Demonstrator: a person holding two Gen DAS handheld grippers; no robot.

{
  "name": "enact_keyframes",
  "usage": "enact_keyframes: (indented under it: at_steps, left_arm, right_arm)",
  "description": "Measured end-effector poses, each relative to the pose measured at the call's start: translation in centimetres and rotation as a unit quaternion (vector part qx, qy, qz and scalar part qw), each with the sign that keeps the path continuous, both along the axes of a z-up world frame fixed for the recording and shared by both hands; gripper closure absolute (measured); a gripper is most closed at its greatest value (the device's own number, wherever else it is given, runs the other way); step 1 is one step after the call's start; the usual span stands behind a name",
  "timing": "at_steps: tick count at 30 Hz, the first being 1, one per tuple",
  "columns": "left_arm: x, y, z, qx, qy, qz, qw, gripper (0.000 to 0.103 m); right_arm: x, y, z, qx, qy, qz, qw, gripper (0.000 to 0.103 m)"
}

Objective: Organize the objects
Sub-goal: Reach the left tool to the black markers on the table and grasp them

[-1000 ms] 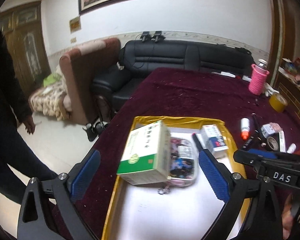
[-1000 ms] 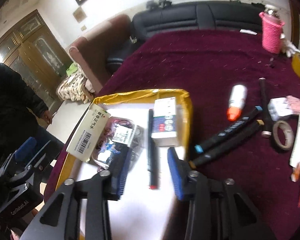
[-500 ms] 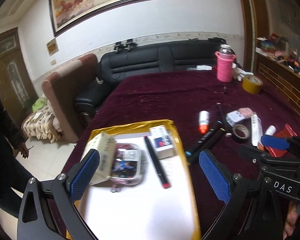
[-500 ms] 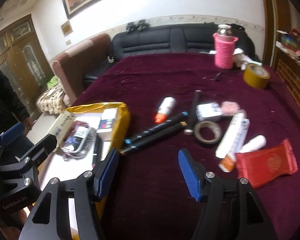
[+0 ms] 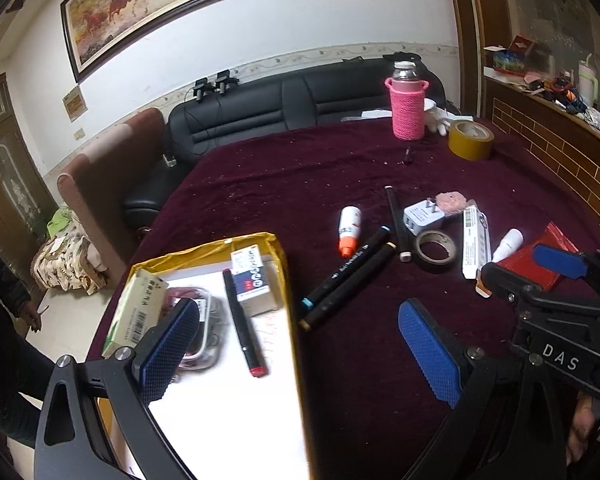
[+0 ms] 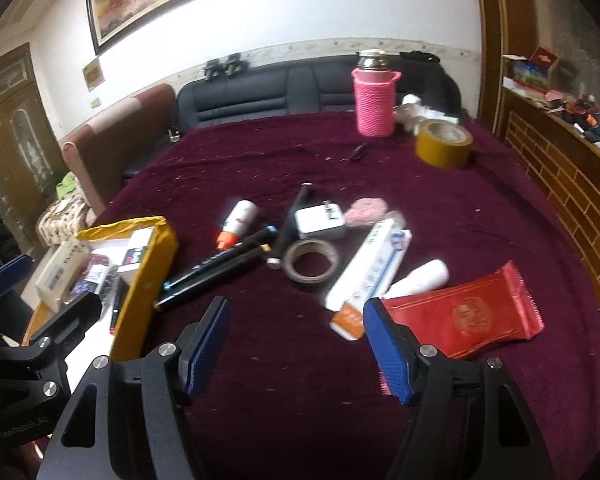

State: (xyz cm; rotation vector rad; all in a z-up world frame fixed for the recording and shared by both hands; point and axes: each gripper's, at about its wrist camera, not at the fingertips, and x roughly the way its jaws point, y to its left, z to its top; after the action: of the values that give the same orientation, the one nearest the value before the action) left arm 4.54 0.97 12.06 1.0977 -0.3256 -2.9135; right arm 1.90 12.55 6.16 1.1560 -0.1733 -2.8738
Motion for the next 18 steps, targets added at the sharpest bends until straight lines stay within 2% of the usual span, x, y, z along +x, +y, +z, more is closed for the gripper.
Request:
enact_keyframes:
  at_steps: [8, 12, 18]
  left_arm:
    - [-1.4, 0.8, -1.3, 0.008, -0.032, -0.006, 0.9994, 0.003]
    - [-2.4, 0.2, -1.8, 0.019, -0.044, -0.004, 0.9989, 0.003]
    - [-5.3, 0.9, -3.5, 0.001, -0.07, -0.008, 0.9975, 0.003]
  right_arm:
    - [-0.3, 2.1, -0.8, 0.007, -0.001, -0.012, 1.0, 0.024]
    - [-0.7, 4.9, -1.3, -0.018, 0.0, -0.039, 0.999, 0.022]
    - [-2.6, 10.2, -2.7, -0.055, 0.005, -0.096, 0.994, 0.022]
